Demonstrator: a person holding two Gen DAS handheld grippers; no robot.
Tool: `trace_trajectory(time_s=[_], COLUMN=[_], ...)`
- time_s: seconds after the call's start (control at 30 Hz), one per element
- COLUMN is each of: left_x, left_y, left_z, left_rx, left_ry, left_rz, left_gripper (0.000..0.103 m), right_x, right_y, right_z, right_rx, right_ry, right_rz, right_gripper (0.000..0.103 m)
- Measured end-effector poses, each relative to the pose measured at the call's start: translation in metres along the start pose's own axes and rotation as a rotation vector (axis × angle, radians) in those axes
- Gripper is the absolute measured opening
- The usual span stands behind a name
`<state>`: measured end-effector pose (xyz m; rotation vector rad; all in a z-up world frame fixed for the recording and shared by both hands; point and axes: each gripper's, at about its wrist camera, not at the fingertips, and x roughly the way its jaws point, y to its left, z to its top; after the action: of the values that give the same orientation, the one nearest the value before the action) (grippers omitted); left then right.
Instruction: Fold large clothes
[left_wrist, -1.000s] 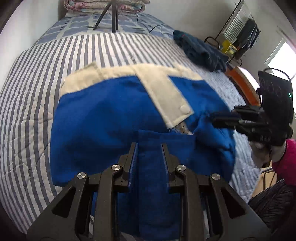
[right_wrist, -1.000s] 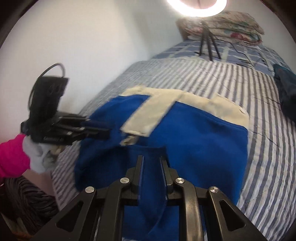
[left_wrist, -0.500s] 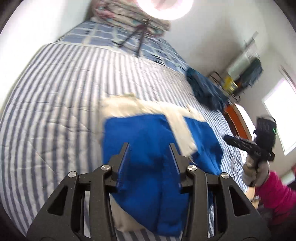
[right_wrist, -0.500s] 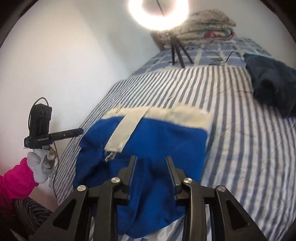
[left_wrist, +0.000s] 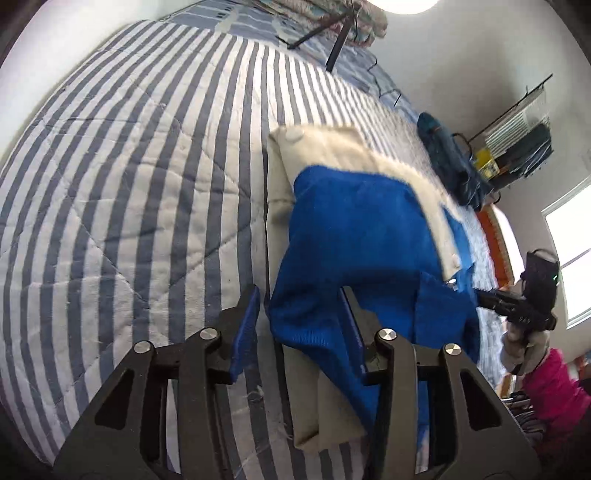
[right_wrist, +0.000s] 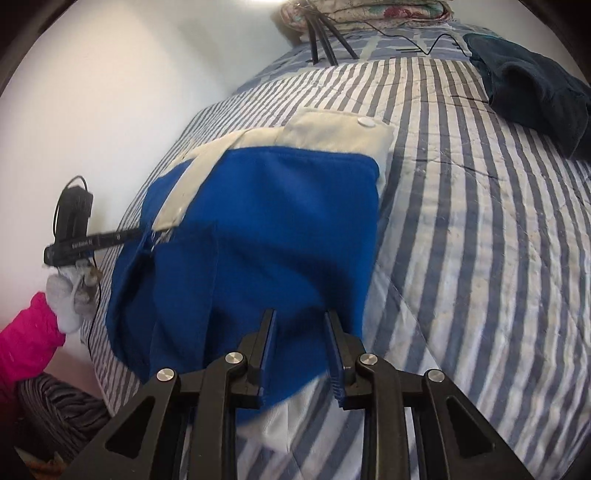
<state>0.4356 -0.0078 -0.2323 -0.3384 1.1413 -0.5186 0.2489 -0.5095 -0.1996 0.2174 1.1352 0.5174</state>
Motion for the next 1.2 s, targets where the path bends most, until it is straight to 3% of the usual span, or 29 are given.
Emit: trace_trajectory(time_s=[0.07,0.17,0.2,0.27,0.4,0.6,0.97,1.2], left_x=[-0.011,-0.022,-0.022,-0.02,-0.013,-0.006,0.023,0.037], left_y=[0.007,0.025,0.032,0.045,0.065,0.087,0.075,0.055], left_z=[0.004,0.007,0.008,0.01,0.011,0.003,0.012,0.024], left_rx=[-0.043,-0.118,-0.16,-0.233,-0.332,-0.388,-0.339,-0.291], left_ry=[-0.017,-0.043,-0.039,-0.019,0.004,0.03,0.088,0.095], left_rz=[-0.057,-0.1,-0.138,-0.185,-0.29,-0.361,-0.38,-0.365], left_gripper=[0.049,0.069,0.07,0.07,0.07,0.07,0.07,0.07], right_x=[-0.016,-0.033,-0.038,-0.039,-0.026,0.002,0.029,0.049], right_y=[-0.006,-0.013,-0.016,-0.027,-0.046,-0.063,-0.075,-0.061], right_z=[-0.004,-0.004,-0.003,0.002,0.008,0.005,0.015,0.033], right_rx=[0.008,0.013,0.022,0.07,0.158,0.243,0.309,0.277], right_ry=[-0.041,-0.121,-0.157,-0.187,-0.163,-0.093,-0.075,-0.055], right_rz=[0.023,0.023,0.023,0.055,0.131,0.23,0.402,0.423], right_gripper=[0.029,0.058,0.068,0.076,0.076,0.073,0.066,0.061])
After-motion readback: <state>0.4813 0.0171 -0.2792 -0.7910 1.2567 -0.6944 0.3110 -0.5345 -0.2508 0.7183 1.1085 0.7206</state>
